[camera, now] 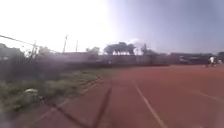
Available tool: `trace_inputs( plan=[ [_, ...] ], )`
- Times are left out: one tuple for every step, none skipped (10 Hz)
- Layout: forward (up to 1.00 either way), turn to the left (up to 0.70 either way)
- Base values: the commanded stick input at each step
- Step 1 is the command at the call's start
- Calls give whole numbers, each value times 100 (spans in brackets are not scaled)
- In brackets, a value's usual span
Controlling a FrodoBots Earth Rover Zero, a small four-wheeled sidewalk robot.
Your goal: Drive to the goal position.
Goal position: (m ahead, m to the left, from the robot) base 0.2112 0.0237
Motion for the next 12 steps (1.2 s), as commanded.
trace_inputs(
  plan=[
    [50,0],
    [50,0],
    [50,0],
    [50,0],
    [50,0],
    [50,0],
    [50,0],
    [50,0],
    [50,0],
    [50,0],
    [50,0],
    [50,0]
  ],
)
